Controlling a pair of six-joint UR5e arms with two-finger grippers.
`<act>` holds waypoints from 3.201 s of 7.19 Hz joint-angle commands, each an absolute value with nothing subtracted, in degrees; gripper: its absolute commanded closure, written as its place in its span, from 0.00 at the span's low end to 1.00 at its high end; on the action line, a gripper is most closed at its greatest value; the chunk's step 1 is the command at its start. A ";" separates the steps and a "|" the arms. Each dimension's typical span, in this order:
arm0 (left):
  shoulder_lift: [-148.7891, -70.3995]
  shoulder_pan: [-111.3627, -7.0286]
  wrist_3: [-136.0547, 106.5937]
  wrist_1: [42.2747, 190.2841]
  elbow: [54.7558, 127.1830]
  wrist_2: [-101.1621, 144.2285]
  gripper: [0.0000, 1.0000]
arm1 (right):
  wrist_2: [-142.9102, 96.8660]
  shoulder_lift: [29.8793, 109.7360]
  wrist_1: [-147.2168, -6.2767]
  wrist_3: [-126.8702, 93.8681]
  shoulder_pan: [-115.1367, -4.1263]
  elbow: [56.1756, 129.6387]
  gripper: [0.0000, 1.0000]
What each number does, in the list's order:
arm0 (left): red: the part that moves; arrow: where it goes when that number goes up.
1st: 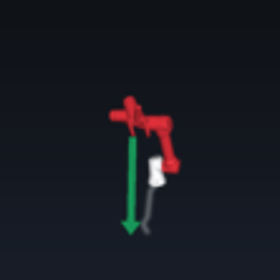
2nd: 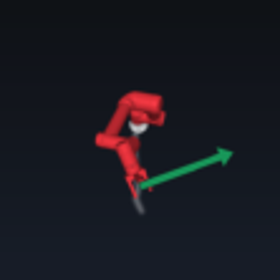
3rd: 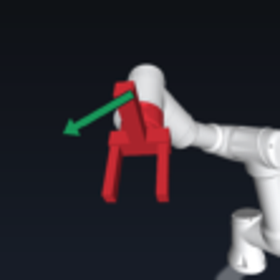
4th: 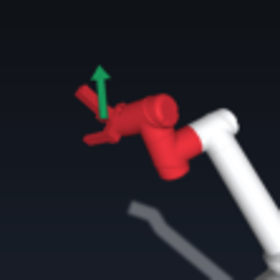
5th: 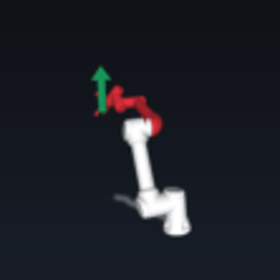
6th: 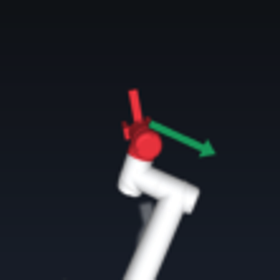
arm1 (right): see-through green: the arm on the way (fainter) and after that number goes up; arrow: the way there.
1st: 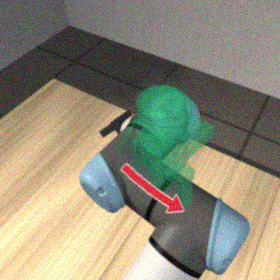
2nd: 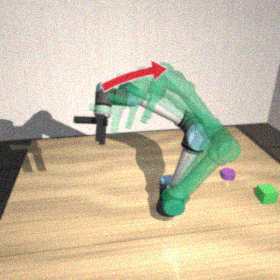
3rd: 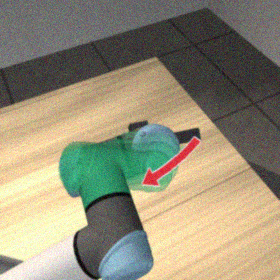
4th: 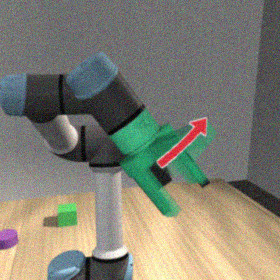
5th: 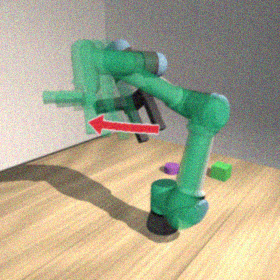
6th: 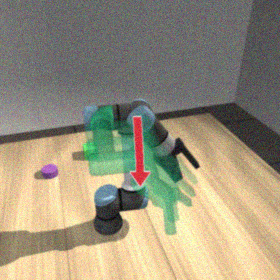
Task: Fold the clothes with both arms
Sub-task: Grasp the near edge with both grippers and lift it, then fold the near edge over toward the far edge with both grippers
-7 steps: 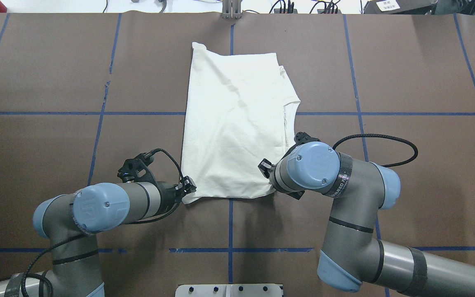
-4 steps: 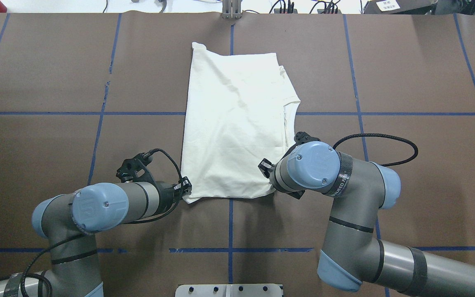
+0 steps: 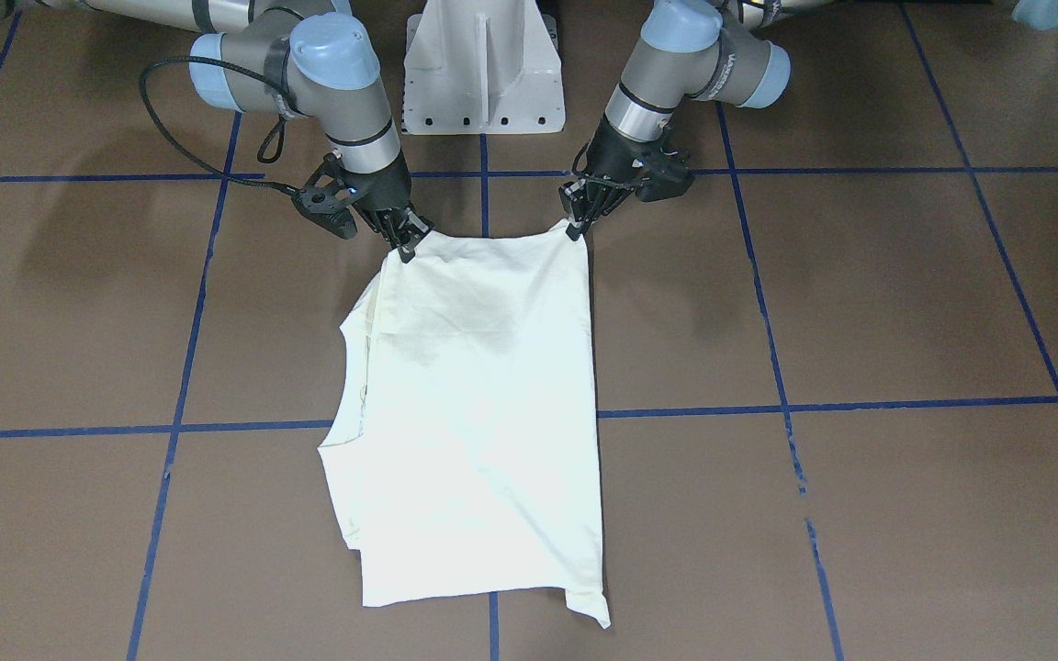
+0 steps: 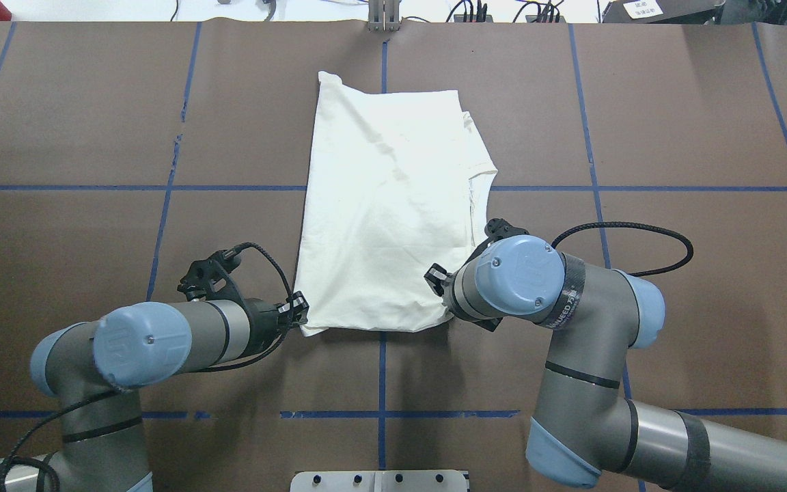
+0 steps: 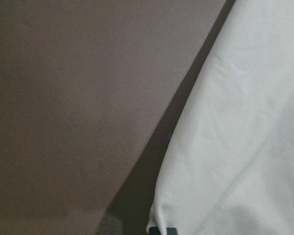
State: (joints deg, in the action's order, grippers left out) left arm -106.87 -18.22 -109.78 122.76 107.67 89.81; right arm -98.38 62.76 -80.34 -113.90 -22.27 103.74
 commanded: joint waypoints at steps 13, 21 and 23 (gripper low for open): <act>-124.53 -36.46 -95.91 108.35 98.83 93.87 1.00 | -103.43 55.82 -77.90 -114.70 -34.18 98.13 1.00; -131.05 -39.64 -86.40 124.78 77.78 93.87 0.55 | -109.42 47.46 -65.60 -116.19 -39.37 76.22 1.00; -128.43 -39.73 -86.31 128.48 81.01 94.83 0.54 | -110.64 47.37 -65.48 -116.02 -40.51 75.85 1.00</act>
